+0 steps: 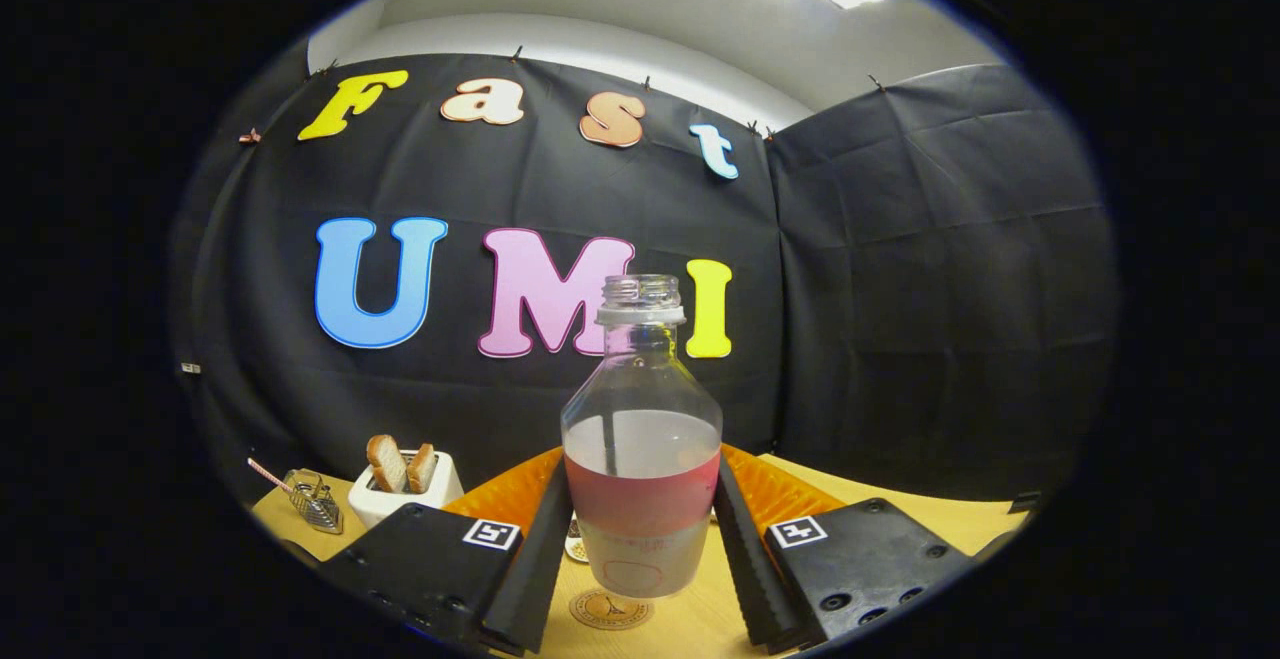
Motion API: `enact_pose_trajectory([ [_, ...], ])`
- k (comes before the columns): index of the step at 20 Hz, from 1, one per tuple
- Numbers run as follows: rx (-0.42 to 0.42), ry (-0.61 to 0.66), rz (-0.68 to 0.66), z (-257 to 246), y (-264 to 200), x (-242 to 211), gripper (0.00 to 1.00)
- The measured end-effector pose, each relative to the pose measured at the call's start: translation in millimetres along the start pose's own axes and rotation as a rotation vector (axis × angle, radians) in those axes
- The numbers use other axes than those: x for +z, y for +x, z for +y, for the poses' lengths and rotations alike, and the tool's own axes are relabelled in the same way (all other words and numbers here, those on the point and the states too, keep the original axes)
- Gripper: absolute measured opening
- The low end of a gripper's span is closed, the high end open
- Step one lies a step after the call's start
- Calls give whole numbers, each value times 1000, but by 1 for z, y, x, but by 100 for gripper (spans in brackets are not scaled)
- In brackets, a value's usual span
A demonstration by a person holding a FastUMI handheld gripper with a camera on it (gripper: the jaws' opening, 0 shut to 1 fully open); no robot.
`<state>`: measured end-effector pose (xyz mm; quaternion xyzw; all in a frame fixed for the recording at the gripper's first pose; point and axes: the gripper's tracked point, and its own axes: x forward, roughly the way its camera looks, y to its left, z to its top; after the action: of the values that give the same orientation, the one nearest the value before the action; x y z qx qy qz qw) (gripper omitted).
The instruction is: Take the bottle from table, then pour the juice into the cup, finally place the bottle on the coaster
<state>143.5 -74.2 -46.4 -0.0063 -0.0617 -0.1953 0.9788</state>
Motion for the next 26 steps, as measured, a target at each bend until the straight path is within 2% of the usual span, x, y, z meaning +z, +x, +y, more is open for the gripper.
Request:
enact_pose_trajectory([
  [4, -35, -77, 55, 11, 17, -56, 76],
  [7, -28, -129, 92, 21, 27, -94, 76],
  [12, -36, -111, 150, 30, 39, -142, 76],
  [19, -50, -111, 196, 34, 56, -176, 76],
  [26, -44, -111, 222, 39, 61, -191, 76],
])
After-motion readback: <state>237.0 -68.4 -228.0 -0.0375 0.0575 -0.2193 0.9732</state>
